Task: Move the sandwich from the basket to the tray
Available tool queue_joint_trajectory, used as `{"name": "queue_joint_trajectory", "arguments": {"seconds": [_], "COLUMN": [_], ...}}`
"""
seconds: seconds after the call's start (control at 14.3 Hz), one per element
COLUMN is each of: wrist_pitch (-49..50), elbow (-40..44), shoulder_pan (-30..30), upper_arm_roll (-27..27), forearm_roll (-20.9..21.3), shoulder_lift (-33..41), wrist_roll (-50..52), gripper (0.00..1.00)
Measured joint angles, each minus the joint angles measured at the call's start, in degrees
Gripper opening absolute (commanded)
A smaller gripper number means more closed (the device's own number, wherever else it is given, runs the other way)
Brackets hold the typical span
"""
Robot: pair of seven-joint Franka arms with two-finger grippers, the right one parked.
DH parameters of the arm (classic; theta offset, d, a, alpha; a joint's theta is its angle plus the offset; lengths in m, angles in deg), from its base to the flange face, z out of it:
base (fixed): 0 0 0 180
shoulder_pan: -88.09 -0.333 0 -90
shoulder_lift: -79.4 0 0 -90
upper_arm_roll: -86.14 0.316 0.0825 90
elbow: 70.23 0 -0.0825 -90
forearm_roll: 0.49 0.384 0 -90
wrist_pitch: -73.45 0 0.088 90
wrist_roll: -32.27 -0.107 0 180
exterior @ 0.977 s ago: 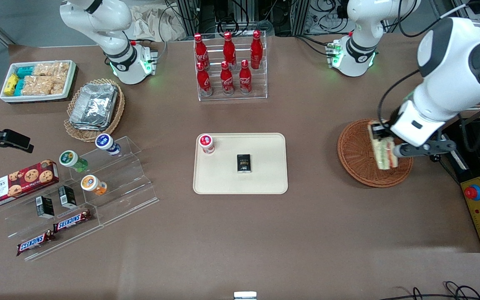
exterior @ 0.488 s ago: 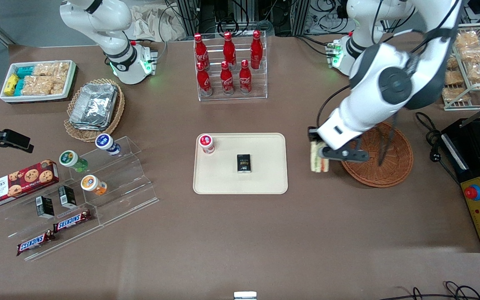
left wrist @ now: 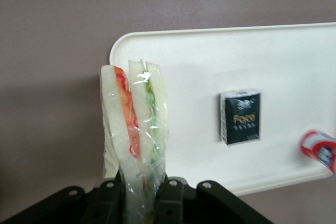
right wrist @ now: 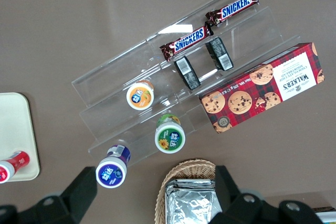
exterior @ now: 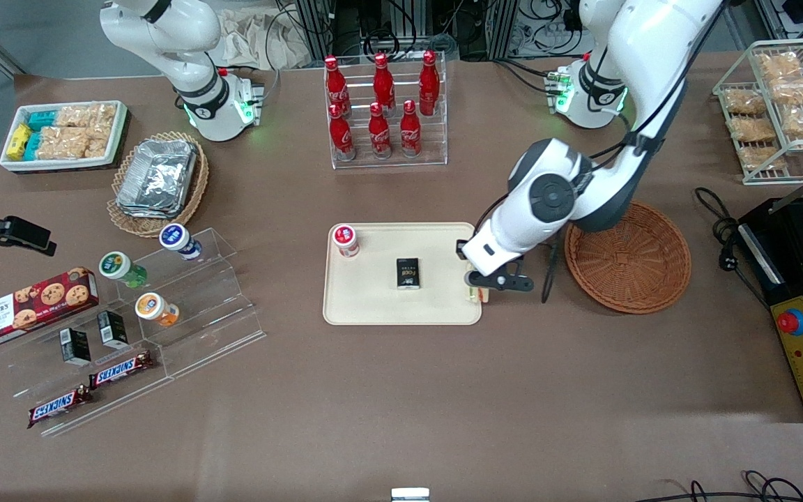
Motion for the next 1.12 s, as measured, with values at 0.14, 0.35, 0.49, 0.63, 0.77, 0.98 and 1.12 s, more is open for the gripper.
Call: {"name": "queue_joint_trajectory", "arguments": {"seconds": [0.14, 0.35, 0.49, 0.63, 0.77, 0.98, 1.12], "wrist_pitch": [-3.5, -5.2, -5.2, -5.3, -5.5, -4.9, 1.4], "elbow": [0.0, 0.0, 0.0, 0.2, 1.0, 2.9, 5.2], "shoulder_pan": [1.2, 1.8, 1.9, 1.9, 1.7, 1.4, 0.1], "upper_arm_roll": [0.0, 0.0, 0.1, 0.2, 0.4, 0.6, 0.9], "forearm_roll": [3.3, 5.0, 5.8, 6.1, 6.2, 6.3, 6.3], "shoulder_lift": [-3.2, -6.2, -6.7, -6.7, -6.5, -4.6, -0.7], "wrist_roll": [3.2, 4.4, 4.7, 5.2, 7.7, 10.7, 13.1], "gripper": [0.00, 1.00, 1.00, 1.00, 1.00, 1.00, 1.00]}}
